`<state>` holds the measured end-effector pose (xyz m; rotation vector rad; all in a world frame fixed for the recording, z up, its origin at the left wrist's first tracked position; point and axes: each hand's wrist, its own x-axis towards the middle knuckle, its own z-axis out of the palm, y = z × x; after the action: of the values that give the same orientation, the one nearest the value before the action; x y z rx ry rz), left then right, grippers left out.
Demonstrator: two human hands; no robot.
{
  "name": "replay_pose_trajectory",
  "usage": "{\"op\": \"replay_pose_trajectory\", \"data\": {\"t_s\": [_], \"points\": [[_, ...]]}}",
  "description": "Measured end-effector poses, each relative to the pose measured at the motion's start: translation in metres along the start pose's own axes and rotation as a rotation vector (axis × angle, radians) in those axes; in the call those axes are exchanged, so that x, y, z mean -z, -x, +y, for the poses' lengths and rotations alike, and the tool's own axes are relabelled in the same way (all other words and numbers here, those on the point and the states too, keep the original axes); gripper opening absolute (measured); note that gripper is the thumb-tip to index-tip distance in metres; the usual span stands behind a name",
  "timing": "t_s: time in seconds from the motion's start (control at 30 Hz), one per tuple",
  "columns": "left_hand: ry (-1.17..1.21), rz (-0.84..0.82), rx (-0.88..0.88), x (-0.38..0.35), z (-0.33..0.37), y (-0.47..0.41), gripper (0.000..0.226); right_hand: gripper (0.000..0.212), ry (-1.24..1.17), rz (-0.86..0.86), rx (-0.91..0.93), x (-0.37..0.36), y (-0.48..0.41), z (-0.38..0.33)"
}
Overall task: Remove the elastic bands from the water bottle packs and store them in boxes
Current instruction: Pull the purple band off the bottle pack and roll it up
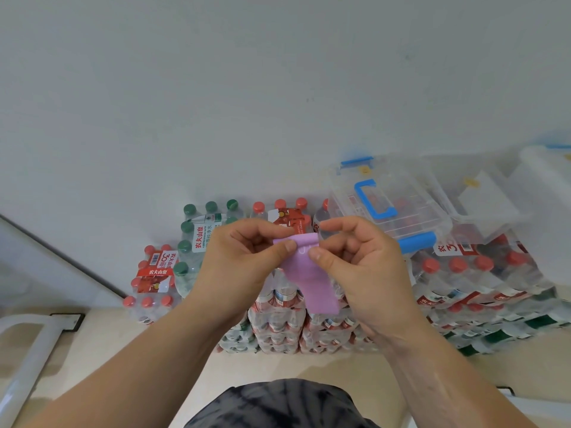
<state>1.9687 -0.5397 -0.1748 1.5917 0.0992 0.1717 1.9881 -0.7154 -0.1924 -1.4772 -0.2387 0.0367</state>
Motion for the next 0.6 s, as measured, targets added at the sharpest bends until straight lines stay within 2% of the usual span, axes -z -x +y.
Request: {"op": "replay_pose_trajectory", "data": {"t_s": [0.33,0.53,0.6], "points": [[-0.049,-0.059,-0.025,0.0025,-0.0020,0.0026,0.028,0.035,0.000,-0.033,-0.006,0.0063,0.0010,-0.0013],[-0.035,-0.052,-0.019,-0.0021,-0.0034,0.0031,0.029,0.017,0.049,0.082,0.022,0.0027,0.0039,-0.0009],[-0.031,-0.050,-0.016,-0.0046,-0.0043,0.0034,0.027,0.019,0.090,0.118,0.055,0.0009,0.0058,-0.0013]]}}
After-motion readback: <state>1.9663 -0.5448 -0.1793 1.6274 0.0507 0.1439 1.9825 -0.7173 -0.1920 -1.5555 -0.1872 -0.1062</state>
